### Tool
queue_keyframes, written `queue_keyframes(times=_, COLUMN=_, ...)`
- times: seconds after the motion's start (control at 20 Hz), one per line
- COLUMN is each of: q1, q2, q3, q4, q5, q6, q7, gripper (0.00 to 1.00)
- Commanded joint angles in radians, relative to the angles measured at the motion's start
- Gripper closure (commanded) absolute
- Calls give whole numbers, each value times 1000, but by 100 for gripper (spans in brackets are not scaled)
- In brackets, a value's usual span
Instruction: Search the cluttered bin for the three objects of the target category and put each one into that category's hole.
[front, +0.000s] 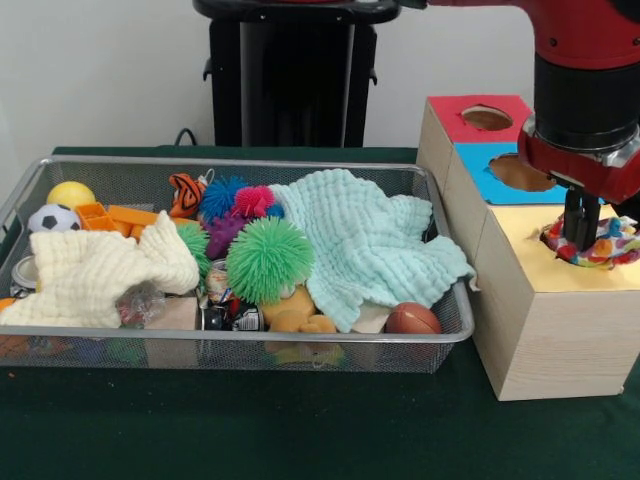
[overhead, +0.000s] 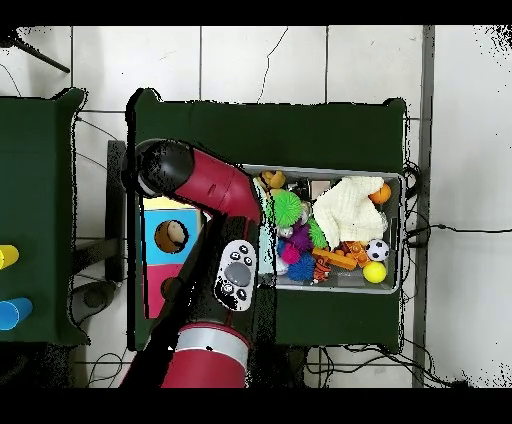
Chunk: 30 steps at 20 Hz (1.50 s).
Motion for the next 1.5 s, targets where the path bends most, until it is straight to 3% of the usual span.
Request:
queue_keyframes(times=0.05, q1=-49, q2=-25, q3=108, q4=122, q5=42, q6=60, q7=177, gripper=100)
queue_keyframes(times=0.3, q1=-75, q2=9, q3=119, q4=152, q5=26, q6=117, q7=162, gripper=100)
queue_keyframes(times=0.65, q1=-106, q2=73, q3=140, q4=118, q5=-3, q6=85, q7=125, gripper=100)
queue_keyframes(times=1.1, q1=-172, q2=76, q3=180, q4=75, q5=-49, q6=156, q7=40, gripper=100)
queue_keyframes(times=1.35, q1=-167, q2=41, q3=148, q4=17, q5=-96, q6=268, q7=75, gripper=100)
queue_keyframes(times=1.5, q1=-127, q2=-2, q3=52, q4=-40, q5=-179, q6=346, q7=118, gripper=100)
